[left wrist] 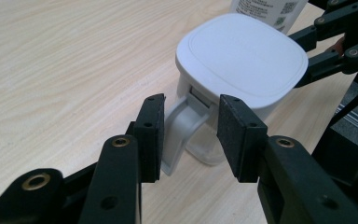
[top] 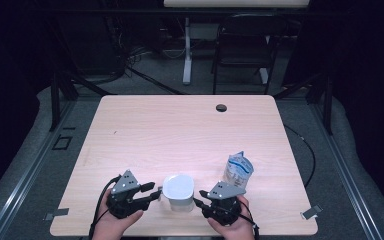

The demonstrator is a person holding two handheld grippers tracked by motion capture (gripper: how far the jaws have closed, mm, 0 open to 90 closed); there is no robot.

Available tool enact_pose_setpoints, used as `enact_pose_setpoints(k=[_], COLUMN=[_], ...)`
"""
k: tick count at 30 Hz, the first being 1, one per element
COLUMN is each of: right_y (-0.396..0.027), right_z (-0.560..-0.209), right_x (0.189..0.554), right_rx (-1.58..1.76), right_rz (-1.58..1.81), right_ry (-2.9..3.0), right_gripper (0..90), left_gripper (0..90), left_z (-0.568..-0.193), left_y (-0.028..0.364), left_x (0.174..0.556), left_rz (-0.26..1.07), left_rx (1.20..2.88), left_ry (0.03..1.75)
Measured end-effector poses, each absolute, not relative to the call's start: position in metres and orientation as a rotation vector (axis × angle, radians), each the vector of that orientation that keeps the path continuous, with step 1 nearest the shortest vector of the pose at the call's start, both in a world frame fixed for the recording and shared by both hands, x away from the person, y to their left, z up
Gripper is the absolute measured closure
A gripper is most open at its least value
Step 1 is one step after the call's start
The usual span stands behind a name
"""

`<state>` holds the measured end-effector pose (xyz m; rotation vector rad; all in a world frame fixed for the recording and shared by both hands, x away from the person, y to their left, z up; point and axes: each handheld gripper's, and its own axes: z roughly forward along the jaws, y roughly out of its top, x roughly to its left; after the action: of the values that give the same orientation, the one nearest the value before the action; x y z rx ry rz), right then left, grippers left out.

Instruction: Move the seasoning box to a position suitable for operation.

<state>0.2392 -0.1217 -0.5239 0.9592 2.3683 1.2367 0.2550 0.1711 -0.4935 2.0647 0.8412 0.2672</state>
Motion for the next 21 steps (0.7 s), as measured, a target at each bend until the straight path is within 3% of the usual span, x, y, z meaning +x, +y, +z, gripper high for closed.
enact_pose_setpoints(k=[3, 7, 21], right_y=[-0.124, -0.127, -0.129], right_z=[-0.513, -0.508, -0.485], right_x=[0.242, 0.243, 0.264], right_rx=[0.99, 1.001, 1.016], right_rz=[1.247, 1.264, 1.298], right_ry=[2.355, 2.34, 2.29], right_gripper=[59.7, 59.8, 85.2], left_gripper=[60.3, 60.3, 58.9], left_z=[-0.489, -0.482, -0.474], left_y=[0.17, 0.169, 0.164], left_x=[0.259, 0.265, 0.275], left_rz=[0.267, 0.268, 0.266], left_rx=[2.052, 2.043, 2.042], left_ry=[0.854, 0.861, 0.868])
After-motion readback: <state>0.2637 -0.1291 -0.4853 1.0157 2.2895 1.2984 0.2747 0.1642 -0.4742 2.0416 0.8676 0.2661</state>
